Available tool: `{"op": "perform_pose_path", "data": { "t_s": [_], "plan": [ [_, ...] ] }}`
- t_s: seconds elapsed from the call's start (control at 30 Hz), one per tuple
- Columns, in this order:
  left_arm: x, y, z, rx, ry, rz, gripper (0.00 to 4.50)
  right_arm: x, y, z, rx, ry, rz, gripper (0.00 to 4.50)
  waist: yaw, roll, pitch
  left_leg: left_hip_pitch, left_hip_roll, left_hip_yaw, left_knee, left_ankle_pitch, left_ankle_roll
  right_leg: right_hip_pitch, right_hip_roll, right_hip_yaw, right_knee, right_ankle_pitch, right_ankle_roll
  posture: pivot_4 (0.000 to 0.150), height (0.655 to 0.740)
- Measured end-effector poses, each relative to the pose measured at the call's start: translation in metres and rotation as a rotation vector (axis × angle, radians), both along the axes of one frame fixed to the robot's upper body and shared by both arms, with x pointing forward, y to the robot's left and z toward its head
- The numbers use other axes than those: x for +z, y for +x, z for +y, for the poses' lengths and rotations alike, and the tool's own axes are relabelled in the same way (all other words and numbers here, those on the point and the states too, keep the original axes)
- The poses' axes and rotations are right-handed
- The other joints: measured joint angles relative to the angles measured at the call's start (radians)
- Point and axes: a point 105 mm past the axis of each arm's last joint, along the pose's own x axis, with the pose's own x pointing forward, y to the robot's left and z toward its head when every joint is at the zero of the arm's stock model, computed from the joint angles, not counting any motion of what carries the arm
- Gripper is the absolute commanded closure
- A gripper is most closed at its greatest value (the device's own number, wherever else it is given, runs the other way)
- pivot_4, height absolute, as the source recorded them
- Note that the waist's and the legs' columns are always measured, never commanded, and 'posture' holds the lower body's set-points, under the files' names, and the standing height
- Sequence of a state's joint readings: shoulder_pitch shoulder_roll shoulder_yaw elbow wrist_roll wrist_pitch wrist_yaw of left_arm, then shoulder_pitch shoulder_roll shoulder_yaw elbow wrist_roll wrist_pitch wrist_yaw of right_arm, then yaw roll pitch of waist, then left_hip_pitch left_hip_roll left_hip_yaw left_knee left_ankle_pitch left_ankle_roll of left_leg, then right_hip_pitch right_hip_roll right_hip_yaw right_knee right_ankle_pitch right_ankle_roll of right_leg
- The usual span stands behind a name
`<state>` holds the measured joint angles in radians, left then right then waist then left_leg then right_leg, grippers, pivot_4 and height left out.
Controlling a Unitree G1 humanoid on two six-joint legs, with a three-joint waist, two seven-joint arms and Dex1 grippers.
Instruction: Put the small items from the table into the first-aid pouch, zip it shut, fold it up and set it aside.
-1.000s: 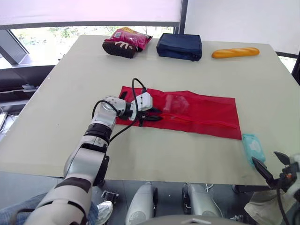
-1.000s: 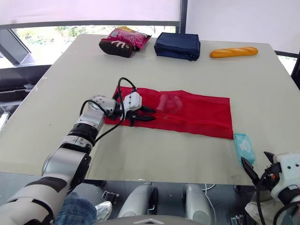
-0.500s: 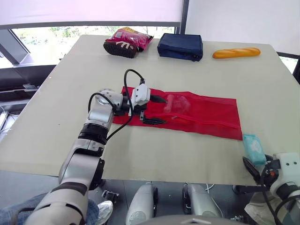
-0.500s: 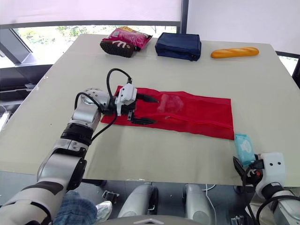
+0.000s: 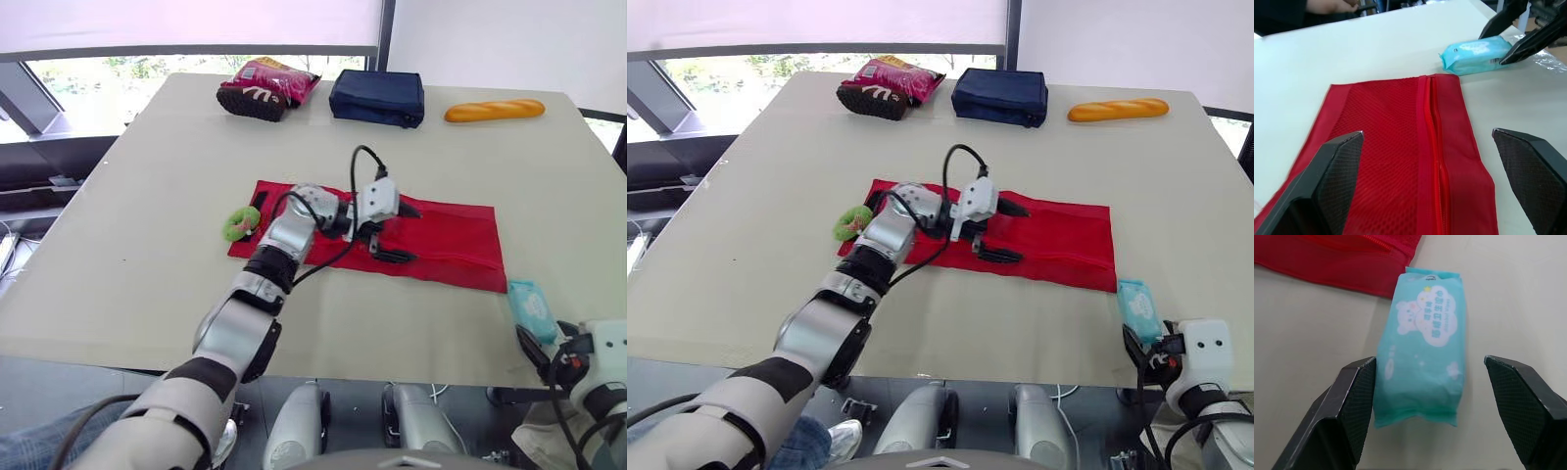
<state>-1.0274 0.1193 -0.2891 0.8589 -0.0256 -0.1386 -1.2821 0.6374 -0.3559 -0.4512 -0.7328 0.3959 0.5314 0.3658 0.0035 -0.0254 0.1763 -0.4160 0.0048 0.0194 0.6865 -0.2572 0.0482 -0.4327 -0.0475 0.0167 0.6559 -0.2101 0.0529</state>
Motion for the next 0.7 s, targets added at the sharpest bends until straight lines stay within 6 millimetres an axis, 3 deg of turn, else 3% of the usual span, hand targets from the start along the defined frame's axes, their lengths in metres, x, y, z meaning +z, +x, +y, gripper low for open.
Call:
{"op": "perform_pose_path", "data": {
  "t_s": [0.07, 0.23, 0.37, 0.53, 0.7],
  "plan": [
    [-0.005, 0.002, -0.010, 0.004, 0.025, 0.009, 0.00, 0.011, -0.007, 0.005, 0.044, -0.009, -0.032, 0.03, 0.003, 0.000, 0.000, 0.000, 0.000, 0.000, 0.000, 0.000, 0.000, 0.000, 0.000, 0.000, 0.000, 0.000, 0.000, 0.150, 0.7164],
    [-0.012, 0.004, -0.027, 0.019, 0.071, -0.010, 0.00, 0.041, -0.020, 0.016, 0.148, -0.026, -0.117, 0.03, 0.004, 0.000, 0.000, 0.000, 0.000, 0.000, 0.000, 0.000, 0.001, 0.000, 0.000, 0.000, -0.001, 0.000, 0.000, 0.150, 0.7164],
    [-0.021, 0.005, -0.036, 0.040, 0.112, -0.026, 0.00, 0.072, -0.031, 0.041, 0.307, 0.019, -0.201, 0.03, 0.005, 0.000, 0.000, 0.000, 0.001, 0.000, 0.000, 0.000, 0.001, 0.000, 0.000, 0.000, -0.001, 0.000, 0.000, 0.150, 0.7164],
    [-0.033, 0.005, -0.046, 0.085, 0.143, -0.032, 0.00, 0.088, -0.029, 0.050, 0.383, 0.027, -0.241, 0.03, 0.010, -0.001, 0.001, -0.001, 0.001, 0.000, 0.000, 0.000, 0.001, 0.000, 0.000, -0.001, -0.002, 0.000, 0.000, 0.150, 0.7164],
    [-0.033, 0.007, -0.053, 0.118, 0.135, -0.056, 0.00, 0.094, -0.026, 0.056, 0.425, 0.047, -0.266, 0.03, 0.011, -0.001, 0.000, -0.001, 0.000, 0.000, 0.000, -0.001, 0.001, 0.000, 0.000, -0.001, -0.003, 0.000, 0.000, 0.150, 0.7164]
  ]
}}
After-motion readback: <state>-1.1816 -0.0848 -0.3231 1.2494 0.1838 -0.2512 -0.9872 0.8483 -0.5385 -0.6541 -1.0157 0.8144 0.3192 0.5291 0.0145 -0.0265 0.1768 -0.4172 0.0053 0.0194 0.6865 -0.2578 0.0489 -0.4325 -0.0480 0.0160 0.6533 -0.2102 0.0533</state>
